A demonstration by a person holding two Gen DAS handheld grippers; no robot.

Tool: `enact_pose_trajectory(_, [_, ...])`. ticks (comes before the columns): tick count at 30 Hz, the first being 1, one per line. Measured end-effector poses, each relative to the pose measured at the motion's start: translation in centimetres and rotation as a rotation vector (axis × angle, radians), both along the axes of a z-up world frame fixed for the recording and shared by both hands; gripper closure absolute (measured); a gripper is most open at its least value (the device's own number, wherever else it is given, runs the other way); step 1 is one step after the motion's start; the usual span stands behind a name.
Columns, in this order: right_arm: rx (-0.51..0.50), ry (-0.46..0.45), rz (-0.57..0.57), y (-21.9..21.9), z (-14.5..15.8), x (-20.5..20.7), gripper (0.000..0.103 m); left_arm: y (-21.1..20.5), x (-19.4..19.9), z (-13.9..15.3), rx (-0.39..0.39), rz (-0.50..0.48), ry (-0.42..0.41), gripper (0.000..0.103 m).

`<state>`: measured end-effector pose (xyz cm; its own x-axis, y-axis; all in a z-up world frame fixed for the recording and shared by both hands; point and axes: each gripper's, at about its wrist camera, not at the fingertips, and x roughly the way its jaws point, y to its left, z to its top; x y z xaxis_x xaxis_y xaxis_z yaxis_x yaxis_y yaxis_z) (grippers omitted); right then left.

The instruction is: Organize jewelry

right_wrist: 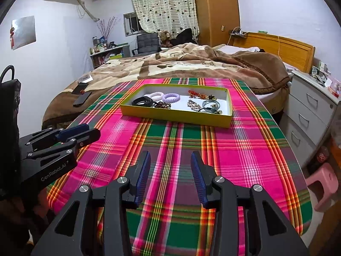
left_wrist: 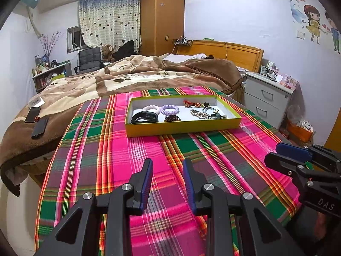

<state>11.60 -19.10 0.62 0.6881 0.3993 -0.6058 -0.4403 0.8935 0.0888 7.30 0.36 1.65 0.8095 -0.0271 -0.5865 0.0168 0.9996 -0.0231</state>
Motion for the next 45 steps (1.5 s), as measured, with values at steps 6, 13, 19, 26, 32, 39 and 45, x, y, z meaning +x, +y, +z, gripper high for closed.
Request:
enact_pose_trajectory(6, [0.003,-0.017,-0.001,-0.1,0.2,-1.0,0.063,-0.2,-0.6,-0.1,0.005,0.000,-0.006,0.075])
enact_pose_trajectory(13, [0.000,-0.022,0.000,-0.1,0.3,-1.1,0.063,-0.2,-1.1,-0.2,0.010,0.009,-0.011,0.075])
enact_pose_trajectory(19, [-0.002,-0.021,0.000,-0.1,0.3,-1.1,0.063,-0.1,-1.1,-0.3,0.011,0.011,-0.010,0.075])
enact_pose_trajectory(26, [-0.003,-0.018,0.003,-0.2,0.3,-1.2,0.063,-0.1,-1.1,-0.3,0.009,0.011,-0.009,0.075])
enact_pose_trajectory(32, [-0.003,-0.019,0.001,-0.2,0.3,-1.2,0.063,-0.1,-1.0,-0.5,0.010,0.015,-0.009,0.075])
enact_pose_trajectory(39, [-0.002,-0.018,0.002,-0.2,0.3,-1.2,0.063,-0.1,-1.0,-0.6,0.015,0.017,-0.011,0.075])
enact_pose_trajectory(45, [-0.003,-0.017,0.003,-0.1,0.4,-1.1,0.063,-0.1,-1.0,-0.6,0.018,0.018,-0.011,0.075])
